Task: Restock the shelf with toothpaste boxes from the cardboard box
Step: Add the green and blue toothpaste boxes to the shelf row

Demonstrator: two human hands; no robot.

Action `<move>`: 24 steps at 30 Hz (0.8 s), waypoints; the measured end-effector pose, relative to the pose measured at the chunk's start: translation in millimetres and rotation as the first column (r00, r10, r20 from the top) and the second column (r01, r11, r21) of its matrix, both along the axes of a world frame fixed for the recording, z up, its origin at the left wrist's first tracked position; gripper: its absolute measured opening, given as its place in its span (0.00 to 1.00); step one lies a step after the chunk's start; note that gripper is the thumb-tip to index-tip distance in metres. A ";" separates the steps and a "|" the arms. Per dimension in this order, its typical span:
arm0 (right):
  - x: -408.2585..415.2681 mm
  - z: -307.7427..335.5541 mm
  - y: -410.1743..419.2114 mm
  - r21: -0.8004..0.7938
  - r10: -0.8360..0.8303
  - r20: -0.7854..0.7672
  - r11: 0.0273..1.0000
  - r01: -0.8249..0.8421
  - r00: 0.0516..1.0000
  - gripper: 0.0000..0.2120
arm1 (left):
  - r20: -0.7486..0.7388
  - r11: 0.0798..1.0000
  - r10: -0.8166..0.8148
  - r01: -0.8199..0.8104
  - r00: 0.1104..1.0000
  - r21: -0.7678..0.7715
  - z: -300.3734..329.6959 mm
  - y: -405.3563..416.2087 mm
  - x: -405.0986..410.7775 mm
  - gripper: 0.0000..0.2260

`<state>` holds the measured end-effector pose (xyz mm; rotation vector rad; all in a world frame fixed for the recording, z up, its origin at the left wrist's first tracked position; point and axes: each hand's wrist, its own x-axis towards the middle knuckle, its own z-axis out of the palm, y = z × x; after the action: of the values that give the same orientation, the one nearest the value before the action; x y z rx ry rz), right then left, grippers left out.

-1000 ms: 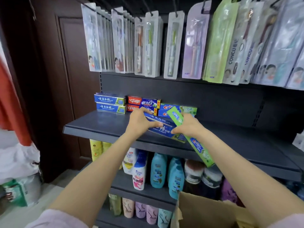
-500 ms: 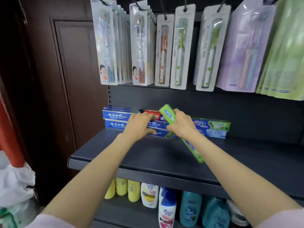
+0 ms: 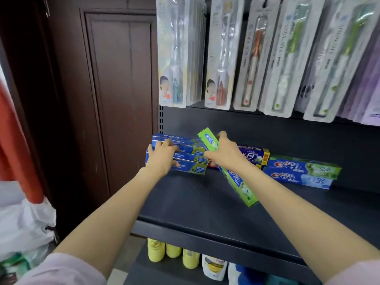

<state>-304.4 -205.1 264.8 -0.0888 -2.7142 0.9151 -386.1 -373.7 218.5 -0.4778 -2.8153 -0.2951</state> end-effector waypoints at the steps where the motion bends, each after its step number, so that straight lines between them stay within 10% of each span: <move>1: -2.5 -0.6 -1.4 -0.037 0.001 -0.001 0.999 -0.001 1.000 0.25 | -0.032 1.000 -0.002 0.001 0.999 -0.020 -3.8 0.4 -3.4 0.24; 5: -11.5 -6.9 -3.6 -0.037 0.006 -0.008 0.999 -0.007 1.000 0.18 | -0.073 1.000 -0.010 0.011 0.997 0.007 -20.6 7.4 -11.6 0.21; 11: -16.7 -24.0 6.9 -0.485 0.094 -0.042 0.868 -0.103 0.995 0.06 | -0.086 0.892 -0.189 0.207 0.978 0.402 -21.7 30.4 -2.5 0.15; 18: -6.7 -25.8 37.3 -0.649 -0.057 -0.091 0.761 -0.015 0.994 0.12 | 0.275 0.479 -0.604 0.065 0.748 0.875 9.2 78.6 47.8 0.12; 24: 27.2 -15.4 80.8 -0.609 -0.094 -0.082 0.793 0.025 0.992 0.22 | 0.291 0.444 -0.735 0.110 0.613 0.889 13.1 126.8 76.7 0.20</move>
<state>-277.3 -124.3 249.5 -0.2419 -2.1950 1.6853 -309.4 -246.9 231.6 -1.0590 -2.5378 -2.1859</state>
